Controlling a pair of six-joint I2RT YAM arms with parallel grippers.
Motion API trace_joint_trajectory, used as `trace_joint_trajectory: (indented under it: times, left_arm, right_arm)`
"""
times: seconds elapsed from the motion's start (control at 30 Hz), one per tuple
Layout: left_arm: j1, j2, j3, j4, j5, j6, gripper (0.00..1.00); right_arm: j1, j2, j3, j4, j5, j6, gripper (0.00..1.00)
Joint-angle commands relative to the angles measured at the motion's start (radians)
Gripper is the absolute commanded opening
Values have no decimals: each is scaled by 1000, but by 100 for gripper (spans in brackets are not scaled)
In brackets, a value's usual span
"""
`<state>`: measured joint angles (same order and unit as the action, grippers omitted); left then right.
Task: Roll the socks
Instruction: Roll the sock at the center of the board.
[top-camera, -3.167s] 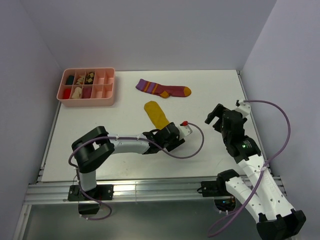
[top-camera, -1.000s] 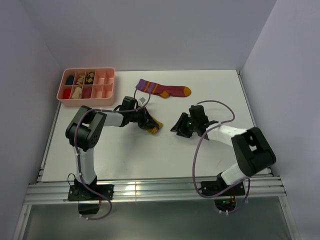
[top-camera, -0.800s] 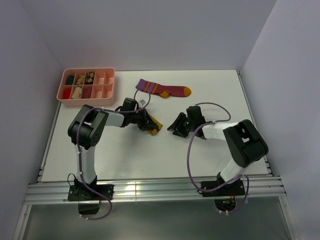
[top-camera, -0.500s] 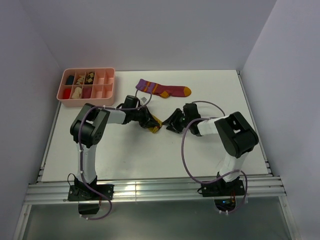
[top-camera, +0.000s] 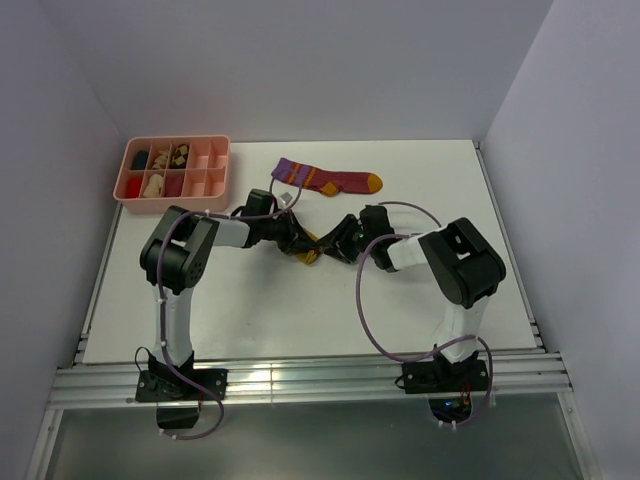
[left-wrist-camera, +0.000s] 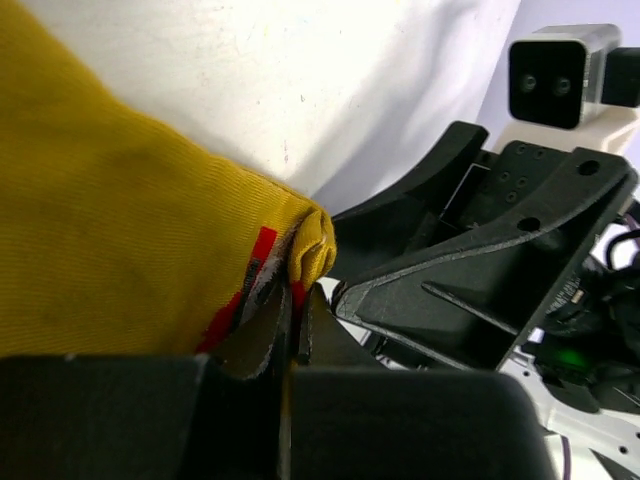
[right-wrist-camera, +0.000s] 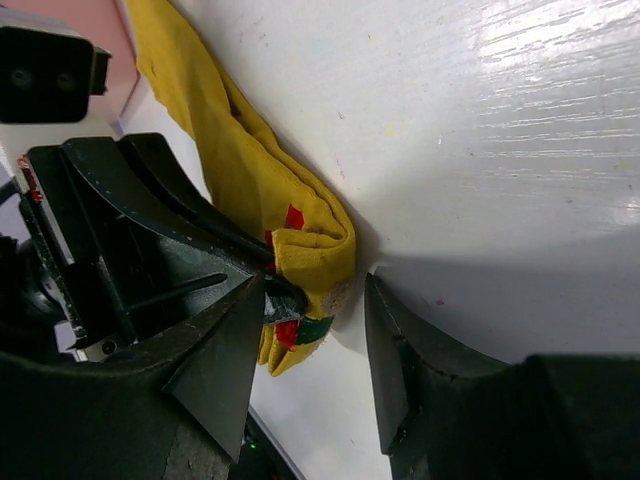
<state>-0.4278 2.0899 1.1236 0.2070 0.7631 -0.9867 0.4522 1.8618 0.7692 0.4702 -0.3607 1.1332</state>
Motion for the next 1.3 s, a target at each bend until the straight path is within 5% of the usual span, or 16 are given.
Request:
trace_joint_trajectory:
  times: [0.0, 0.5, 0.77, 0.93, 1.0, 1.27]
  left_arm:
    - [12, -24, -18, 81, 68, -44, 1]
    - [17, -8, -70, 235, 148, -148, 1]
    - [17, -7, -54, 200, 150, -112, 4]
    - [17, -83, -15, -73, -23, 112, 38]
    - [17, -128, -11, -128, -141, 202, 45]
    - [-75, -373, -93, -199, -519, 443, 49]
  right_arm:
    - [-3, 63, -47, -1, 36, 16, 52]
    - [-12, 112, -73, 154, -18, 28, 39]
    - [-20, 90, -62, 90, -18, -30, 0]
    - [-20, 40, -10, -108, 49, -128, 0]
    - [-18, 16, 11, -197, 91, -159, 0]
    - [0, -23, 142, -487, 196, -242, 0]
